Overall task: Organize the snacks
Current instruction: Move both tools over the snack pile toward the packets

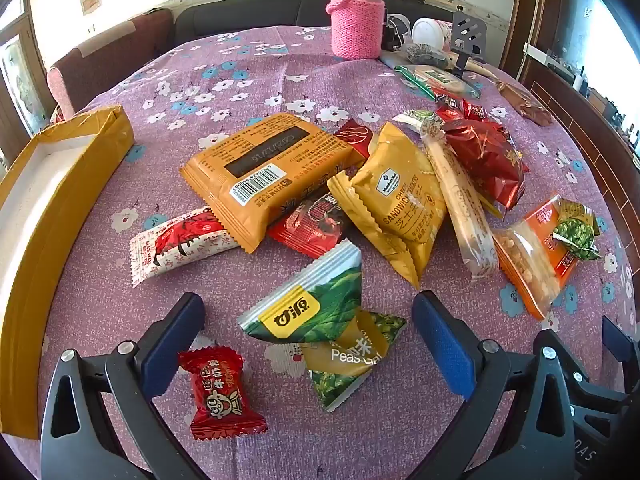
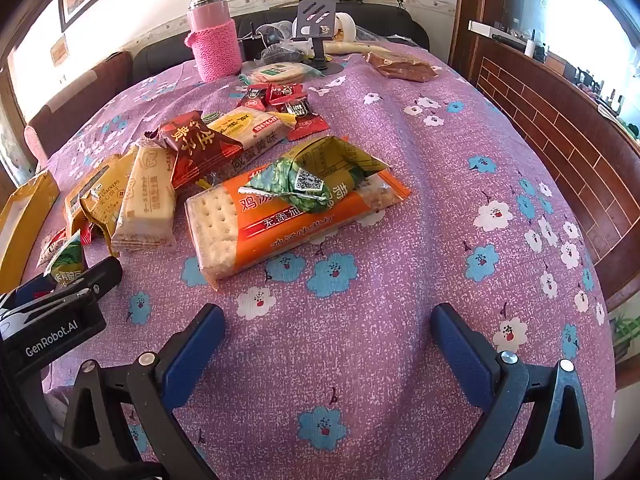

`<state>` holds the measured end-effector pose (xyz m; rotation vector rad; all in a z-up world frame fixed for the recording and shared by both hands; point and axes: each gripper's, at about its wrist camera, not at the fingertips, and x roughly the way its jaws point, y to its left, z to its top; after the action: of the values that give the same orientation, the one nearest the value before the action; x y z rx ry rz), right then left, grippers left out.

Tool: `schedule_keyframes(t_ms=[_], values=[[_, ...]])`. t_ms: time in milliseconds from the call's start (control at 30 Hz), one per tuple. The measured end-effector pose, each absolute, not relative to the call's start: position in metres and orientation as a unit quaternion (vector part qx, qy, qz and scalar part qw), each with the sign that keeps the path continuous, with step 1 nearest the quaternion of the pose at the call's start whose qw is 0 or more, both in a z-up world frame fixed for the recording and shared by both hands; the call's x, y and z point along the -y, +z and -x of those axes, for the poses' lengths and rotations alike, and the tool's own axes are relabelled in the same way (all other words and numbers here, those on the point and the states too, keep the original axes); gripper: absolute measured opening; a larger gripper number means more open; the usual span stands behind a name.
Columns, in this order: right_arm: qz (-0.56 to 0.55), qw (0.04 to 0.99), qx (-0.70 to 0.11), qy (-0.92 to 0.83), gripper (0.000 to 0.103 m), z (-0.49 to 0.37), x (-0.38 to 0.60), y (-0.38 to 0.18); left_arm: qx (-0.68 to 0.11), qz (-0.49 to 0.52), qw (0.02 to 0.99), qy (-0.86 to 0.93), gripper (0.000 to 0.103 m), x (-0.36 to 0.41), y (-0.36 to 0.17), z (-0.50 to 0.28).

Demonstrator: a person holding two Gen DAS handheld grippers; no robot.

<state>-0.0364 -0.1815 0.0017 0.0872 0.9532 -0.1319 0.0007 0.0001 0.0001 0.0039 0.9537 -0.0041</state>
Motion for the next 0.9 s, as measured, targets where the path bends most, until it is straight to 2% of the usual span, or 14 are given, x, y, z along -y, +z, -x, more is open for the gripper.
schedule_keyframes(t_ms=[900], values=[[-0.04, 0.885, -0.459, -0.064, 0.103, 0.033, 0.181, 0.002, -0.461, -0.008, 0.887, -0.012, 0.103, 0.001, -0.001, 0.001]])
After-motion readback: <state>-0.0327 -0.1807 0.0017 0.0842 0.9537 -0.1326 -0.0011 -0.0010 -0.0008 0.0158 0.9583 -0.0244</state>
